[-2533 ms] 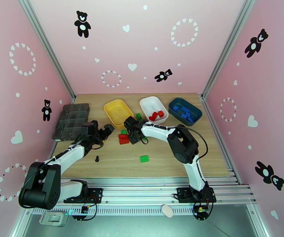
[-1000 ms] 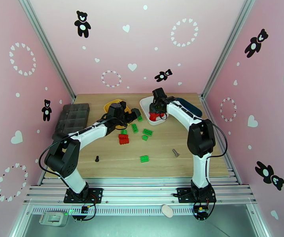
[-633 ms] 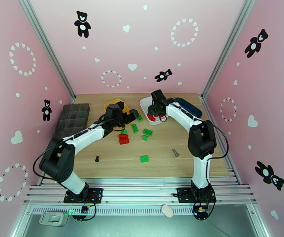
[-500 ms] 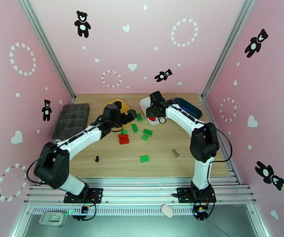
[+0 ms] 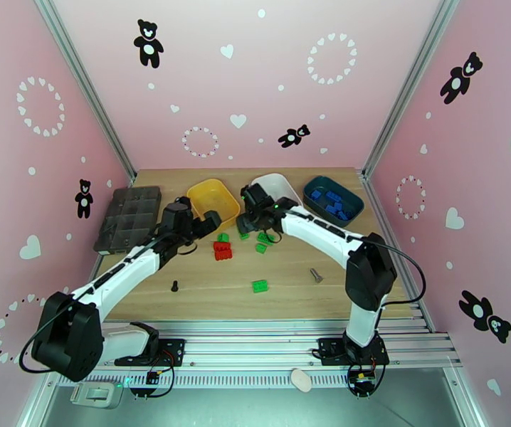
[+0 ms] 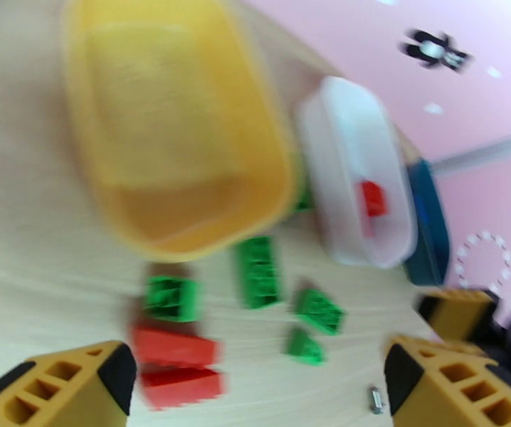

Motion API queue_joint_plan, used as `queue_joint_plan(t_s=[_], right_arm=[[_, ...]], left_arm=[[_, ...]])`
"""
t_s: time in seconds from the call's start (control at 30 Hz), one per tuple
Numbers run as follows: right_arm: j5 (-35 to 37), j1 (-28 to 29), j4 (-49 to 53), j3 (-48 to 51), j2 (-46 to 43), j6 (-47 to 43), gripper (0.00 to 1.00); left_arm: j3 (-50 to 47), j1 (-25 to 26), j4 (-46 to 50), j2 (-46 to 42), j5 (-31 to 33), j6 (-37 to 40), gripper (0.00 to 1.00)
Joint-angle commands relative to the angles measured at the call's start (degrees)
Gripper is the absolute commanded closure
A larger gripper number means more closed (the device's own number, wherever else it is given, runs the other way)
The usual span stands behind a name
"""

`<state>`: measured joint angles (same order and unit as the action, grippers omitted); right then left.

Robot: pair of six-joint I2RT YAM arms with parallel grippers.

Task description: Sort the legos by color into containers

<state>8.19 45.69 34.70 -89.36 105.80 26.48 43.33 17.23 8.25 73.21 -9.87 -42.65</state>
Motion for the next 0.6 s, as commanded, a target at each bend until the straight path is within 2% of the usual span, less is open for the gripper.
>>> queue_joint_plan(t_s=[0.0, 0.33, 0.57], right_arm=[[1.30, 3.21, -1.77, 0.04, 3.05, 2.11, 0.23], [3.52, 10.64, -3.12, -4.84, 14.11, 8.89, 0.14], [6.05, 12.38, -4.03, -7.02, 18.64, 14.00, 0.10]], left_arm=[[-3.65, -3.00, -1.45, -2.69, -2.24, -1.81, 0.02], [-11.45, -13.36, -6.00, -5.39, -7.86, -5.47, 0.02], [-12.35, -15.04, -6.14, -6.05, -8.68, -5.06, 0.02]])
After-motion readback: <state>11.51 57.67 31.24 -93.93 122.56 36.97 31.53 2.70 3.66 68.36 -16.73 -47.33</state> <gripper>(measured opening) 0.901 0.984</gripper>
